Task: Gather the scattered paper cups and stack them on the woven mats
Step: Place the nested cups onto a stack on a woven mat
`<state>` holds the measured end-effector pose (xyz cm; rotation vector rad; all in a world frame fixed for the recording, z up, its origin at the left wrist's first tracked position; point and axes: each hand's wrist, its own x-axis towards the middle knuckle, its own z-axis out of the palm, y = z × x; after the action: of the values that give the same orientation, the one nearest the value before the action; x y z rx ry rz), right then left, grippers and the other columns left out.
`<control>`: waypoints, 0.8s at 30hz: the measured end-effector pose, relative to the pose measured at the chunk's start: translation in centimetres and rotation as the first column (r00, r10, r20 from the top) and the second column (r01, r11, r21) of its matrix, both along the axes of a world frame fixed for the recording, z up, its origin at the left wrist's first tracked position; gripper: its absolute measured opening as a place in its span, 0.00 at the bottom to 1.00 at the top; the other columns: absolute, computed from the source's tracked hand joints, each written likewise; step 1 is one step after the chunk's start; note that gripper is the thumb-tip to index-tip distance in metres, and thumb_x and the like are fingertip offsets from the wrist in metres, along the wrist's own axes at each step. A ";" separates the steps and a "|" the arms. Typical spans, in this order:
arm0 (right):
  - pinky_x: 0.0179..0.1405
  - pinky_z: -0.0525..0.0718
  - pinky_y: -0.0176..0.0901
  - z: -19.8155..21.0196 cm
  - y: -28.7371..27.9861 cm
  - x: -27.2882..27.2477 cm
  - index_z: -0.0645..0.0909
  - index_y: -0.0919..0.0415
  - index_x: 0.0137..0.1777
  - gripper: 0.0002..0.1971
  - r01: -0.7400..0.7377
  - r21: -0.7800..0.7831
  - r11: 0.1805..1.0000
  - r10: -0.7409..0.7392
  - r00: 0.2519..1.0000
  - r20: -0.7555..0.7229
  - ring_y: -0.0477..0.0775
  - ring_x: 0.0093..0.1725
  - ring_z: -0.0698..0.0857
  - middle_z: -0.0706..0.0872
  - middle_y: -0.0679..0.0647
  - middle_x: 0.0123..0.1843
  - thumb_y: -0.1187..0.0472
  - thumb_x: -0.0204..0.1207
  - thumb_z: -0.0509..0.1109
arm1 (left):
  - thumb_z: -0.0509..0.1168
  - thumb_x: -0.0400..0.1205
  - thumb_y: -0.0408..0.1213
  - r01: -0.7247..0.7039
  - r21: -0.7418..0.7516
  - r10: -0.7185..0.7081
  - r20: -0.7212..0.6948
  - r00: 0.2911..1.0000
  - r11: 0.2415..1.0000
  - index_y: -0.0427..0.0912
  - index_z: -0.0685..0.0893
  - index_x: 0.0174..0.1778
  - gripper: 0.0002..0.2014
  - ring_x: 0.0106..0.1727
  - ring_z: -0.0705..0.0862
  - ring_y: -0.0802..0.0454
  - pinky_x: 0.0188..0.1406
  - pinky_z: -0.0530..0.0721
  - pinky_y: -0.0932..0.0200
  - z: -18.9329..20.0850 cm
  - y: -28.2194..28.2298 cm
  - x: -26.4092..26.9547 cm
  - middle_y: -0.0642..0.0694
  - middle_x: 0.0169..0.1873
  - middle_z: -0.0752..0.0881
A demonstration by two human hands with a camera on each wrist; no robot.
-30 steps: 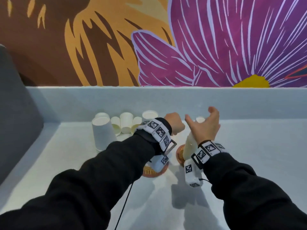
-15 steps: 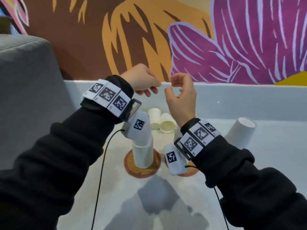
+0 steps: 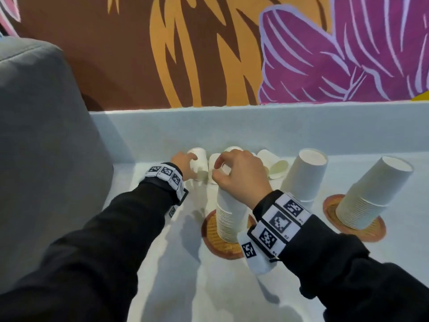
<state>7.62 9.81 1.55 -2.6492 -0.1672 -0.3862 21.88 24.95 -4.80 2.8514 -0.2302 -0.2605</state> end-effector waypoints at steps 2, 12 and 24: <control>0.53 0.79 0.50 0.1 0.2 -0.1 0.85 0.51 0.50 0.11 0.023 0.009 1.000 -0.023 1.000 0.009 0.55 0.53 0.81 0.86 0.51 0.51 0.50 0.73 0.65 | 0.76 0.71 0.45 0.054 0.053 -0.053 -0.011 0.999 0.997 0.51 0.66 0.78 0.41 0.74 0.71 0.36 0.73 0.72 0.46 -1.6 -0.3 1.2 0.37 0.75 0.66; 0.40 0.75 0.43 -0.1 0.2 -0.1 0.84 0.51 0.47 0.11 0.043 0.023 0.999 -0.042 0.999 -0.022 0.49 0.46 0.79 0.83 0.48 0.45 0.48 0.76 0.64 | 0.65 0.77 0.49 -0.029 0.115 0.025 0.033 0.999 0.993 0.54 0.76 0.65 0.19 0.66 0.74 0.32 0.66 0.75 0.47 -6.4 -2.3 3.9 0.34 0.78 0.50; 0.48 0.73 0.27 2.9 -2.4 1.6 0.84 0.57 0.59 0.12 0.043 0.513 0.857 -0.108 0.989 0.098 0.45 0.58 0.81 0.86 0.49 0.60 0.58 0.79 0.64 | 0.65 0.79 0.46 -0.073 -0.546 0.239 0.240 0.941 0.835 0.44 0.80 0.62 0.17 0.59 0.81 0.37 0.55 0.79 0.49 4.3 0.1 2.6 0.38 0.59 0.82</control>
<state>9.21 7.43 4.46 -2.1095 0.0057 -0.5384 24.52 25.02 -0.48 2.3181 -0.0992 0.2446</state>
